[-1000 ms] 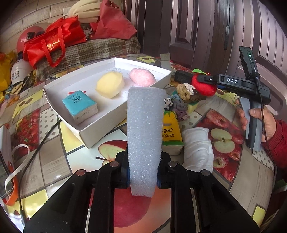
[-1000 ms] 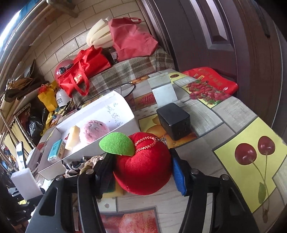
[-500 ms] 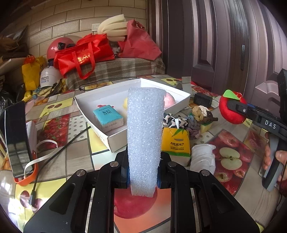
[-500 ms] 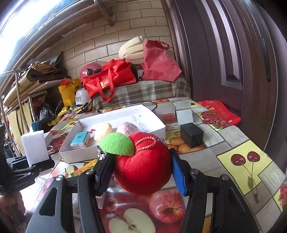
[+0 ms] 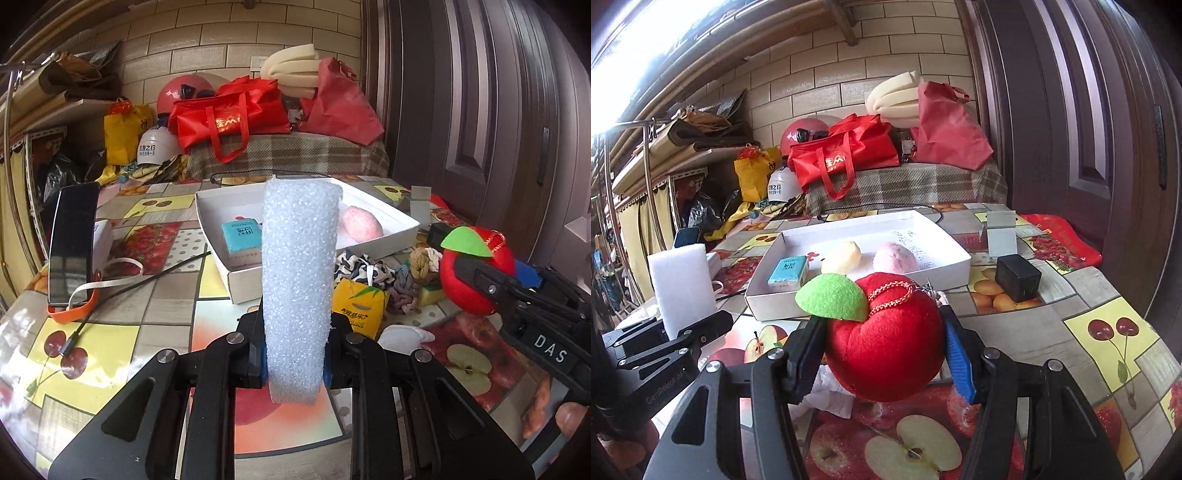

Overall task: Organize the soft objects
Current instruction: 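Carry the foam roll and apple plush into the white tray and open both tools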

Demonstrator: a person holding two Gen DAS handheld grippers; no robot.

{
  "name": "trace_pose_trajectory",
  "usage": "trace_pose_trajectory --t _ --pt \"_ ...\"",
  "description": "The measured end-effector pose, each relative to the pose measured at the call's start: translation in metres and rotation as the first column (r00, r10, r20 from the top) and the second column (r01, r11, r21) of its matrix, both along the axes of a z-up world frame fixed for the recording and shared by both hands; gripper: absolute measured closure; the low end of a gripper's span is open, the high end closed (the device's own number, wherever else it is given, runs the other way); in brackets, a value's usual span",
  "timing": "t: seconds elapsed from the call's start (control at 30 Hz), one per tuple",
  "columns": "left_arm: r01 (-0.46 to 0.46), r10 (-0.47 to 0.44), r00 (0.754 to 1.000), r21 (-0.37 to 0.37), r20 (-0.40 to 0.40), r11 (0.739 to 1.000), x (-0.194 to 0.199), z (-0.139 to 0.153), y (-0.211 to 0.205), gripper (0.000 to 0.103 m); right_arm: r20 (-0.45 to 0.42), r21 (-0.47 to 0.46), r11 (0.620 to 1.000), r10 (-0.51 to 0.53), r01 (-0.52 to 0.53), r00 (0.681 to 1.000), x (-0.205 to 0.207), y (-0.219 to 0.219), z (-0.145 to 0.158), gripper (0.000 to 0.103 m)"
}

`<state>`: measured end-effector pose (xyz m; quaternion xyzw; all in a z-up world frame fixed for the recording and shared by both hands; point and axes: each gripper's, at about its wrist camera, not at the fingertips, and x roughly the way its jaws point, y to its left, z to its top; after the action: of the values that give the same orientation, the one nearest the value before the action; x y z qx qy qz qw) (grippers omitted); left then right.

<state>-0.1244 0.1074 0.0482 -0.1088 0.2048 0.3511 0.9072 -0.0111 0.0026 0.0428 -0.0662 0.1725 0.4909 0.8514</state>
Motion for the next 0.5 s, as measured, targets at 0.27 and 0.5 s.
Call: trace_pose_trajectory --t 0.27,0.5 --pt "-0.021 0.022 1.000 0.028 -0.007 0.999 0.021 0.001 0.009 0.084 0.023 0.010 0.999 -0.040 0.040 0.999 0.017 0.012 -0.002 0.044" --pt "-0.051 0.051 0.999 -0.010 0.002 0.999 0.033 0.000 0.036 0.084 0.032 0.008 0.998 -0.059 0.059 0.998 0.031 0.027 -0.001 0.044"
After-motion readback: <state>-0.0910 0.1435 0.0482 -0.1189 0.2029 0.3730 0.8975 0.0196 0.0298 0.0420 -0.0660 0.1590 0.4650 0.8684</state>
